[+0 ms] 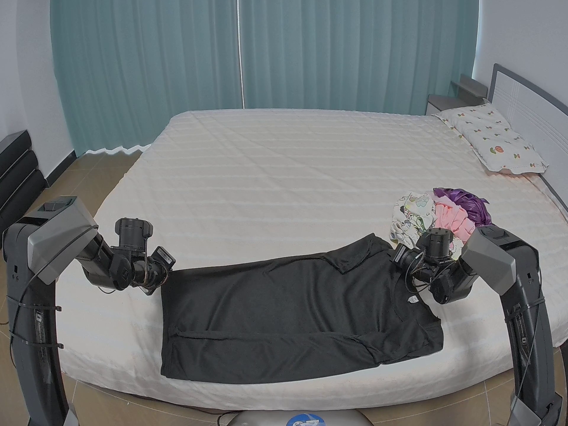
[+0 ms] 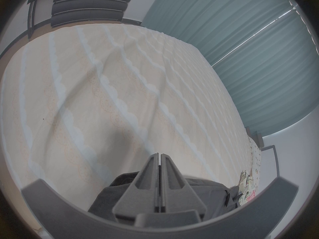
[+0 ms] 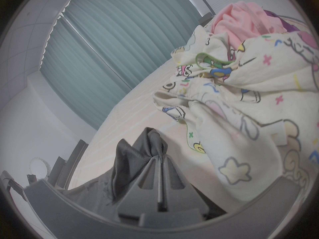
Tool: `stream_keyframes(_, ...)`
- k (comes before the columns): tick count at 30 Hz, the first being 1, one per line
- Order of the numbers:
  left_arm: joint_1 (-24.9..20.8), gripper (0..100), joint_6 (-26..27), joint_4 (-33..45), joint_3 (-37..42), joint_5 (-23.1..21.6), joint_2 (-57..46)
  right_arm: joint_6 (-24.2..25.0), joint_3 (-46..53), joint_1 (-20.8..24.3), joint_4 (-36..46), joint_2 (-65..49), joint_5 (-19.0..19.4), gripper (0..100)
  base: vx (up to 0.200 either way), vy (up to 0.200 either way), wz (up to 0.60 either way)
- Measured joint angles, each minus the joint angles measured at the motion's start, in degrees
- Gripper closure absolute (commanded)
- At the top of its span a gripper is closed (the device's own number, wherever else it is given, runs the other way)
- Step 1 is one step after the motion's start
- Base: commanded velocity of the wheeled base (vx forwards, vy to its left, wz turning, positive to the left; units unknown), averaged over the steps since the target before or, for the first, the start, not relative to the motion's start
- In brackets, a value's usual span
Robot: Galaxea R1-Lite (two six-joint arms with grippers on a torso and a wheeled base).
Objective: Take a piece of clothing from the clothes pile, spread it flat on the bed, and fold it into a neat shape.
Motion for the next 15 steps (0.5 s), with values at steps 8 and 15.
stream_keyframes(8, 1.2, 100, -0.6, -0.1, 0.6, 0.1, -3.4, 0.5, 3.8, -0.5, -4.2, -2.6, 0.1, 100, 0.000, 0.000, 0.00)
stream_keyframes(15, 2.4, 100, -0.4, 0.5, 0.6, 0.6, -4.8, 0.5, 5.9, -1.0, -5.8, -4.1, 0.0, 100, 0.000, 0.000, 0.00)
